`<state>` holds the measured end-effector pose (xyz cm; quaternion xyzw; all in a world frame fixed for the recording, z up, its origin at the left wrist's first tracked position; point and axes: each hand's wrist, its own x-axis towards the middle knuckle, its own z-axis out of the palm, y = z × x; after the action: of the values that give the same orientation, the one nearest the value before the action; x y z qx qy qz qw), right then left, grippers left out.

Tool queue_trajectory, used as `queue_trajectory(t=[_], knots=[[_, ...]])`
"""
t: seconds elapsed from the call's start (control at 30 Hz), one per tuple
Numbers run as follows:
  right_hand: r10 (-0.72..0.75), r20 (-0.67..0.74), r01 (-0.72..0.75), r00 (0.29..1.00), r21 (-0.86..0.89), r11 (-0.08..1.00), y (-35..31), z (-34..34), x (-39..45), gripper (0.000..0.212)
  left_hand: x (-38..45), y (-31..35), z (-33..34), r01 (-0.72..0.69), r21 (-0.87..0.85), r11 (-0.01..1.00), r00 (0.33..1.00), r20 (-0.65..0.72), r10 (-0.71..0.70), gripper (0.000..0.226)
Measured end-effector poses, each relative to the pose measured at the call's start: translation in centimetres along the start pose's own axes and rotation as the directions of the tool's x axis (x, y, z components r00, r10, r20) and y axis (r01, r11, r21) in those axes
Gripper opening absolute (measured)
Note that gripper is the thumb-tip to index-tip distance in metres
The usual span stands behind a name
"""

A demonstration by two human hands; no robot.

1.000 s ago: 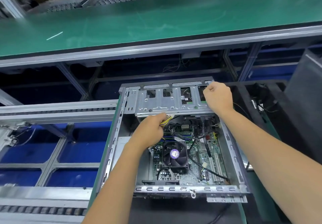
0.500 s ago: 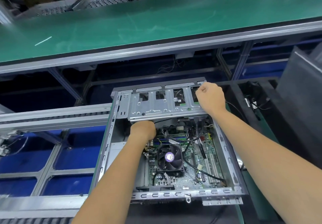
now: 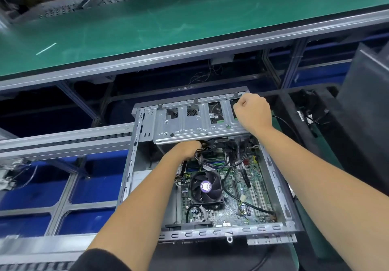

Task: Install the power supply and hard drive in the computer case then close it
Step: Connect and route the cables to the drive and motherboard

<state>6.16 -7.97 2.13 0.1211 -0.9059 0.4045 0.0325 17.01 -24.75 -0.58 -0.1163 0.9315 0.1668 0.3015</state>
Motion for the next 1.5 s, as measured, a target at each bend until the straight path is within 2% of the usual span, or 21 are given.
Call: queue_trajectory(t=[0.1,0.2,0.23,0.3,0.4,0.53,0.67,0.77,0.87,1.0,1.13,1.33,1.43,1.5], knots=[[-0.002,-0.001,0.002,1.0,-0.003,1.0,-0.1,0.0,-0.1,0.017,0.4,0.4,0.3,0.057,-0.252,0.966,0.998,-0.008,-0.061,0.019],[-0.008,-0.006,0.008,1.0,-0.007,1.0,-0.2,-0.1,-0.2,0.019,1.0,0.9,0.4,0.234,-0.265,0.935,0.972,0.034,-0.234,0.026],[-0.009,-0.008,0.009,1.0,-0.008,1.0,-0.2,-0.2,-0.2,0.019,1.2,0.8,0.5,0.254,-0.263,0.931,0.966,0.025,-0.256,0.024],[-0.008,-0.005,0.008,1.0,-0.019,1.0,-0.3,-0.2,-0.1,0.018,2.2,0.3,1.2,0.232,-0.23,0.945,0.97,-0.018,-0.243,0.024],[-0.006,0.0,0.006,1.0,-0.034,0.999,-0.3,-0.3,-0.1,0.018,2.5,0.1,2.1,0.161,-0.363,0.918,0.956,-0.174,-0.237,0.014],[-0.005,0.001,0.005,1.0,-0.036,0.999,-0.4,-0.3,-0.1,0.019,2.4,0.8,1.6,0.099,-0.317,0.943,0.974,-0.162,-0.157,0.021],[0.012,0.012,-0.011,1.0,-0.032,0.999,-0.3,-0.3,0.0,0.018,2.1,0.6,1.1,0.115,-0.34,0.933,0.991,-0.029,-0.132,0.034],[0.015,0.014,-0.014,1.0,-0.036,0.999,-0.3,-0.2,0.0,0.018,2.0,1.2,0.9,0.08,-0.28,0.957,0.997,0.004,-0.082,0.028],[0.017,0.016,-0.016,1.0,-0.045,0.999,-0.3,-0.1,0.1,0.018,2.3,1.3,1.2,0.031,-0.16,0.987,0.998,-0.04,-0.037,0.038],[0.02,0.017,-0.019,1.0,-0.031,0.999,-0.2,-0.1,0.1,0.016,2.4,1.2,1.2,0.043,-0.148,0.988,0.994,-0.092,-0.057,0.03],[0.017,0.019,-0.016,1.0,-0.034,0.999,-0.2,-0.1,0.1,0.016,2.4,1.6,1.0,0.05,-0.116,0.992,0.998,-0.023,-0.053,0.031],[0.023,0.021,-0.022,1.0,-0.046,0.999,-0.2,0.0,0.1,0.017,2.7,1.8,1.2,0.031,-0.044,0.999,0.989,-0.14,-0.037,0.025],[0.026,0.019,-0.025,0.999,-0.055,0.998,-0.2,0.1,0.2,0.017,2.7,2.3,1.0,0.055,-0.047,0.997,0.986,-0.155,-0.062,0.031],[0.022,0.016,-0.021,1.0,-0.063,0.998,-0.2,0.1,0.2,0.018,2.6,2.4,1.0,0.019,0.008,1.0,0.986,-0.167,-0.018,0.031]])
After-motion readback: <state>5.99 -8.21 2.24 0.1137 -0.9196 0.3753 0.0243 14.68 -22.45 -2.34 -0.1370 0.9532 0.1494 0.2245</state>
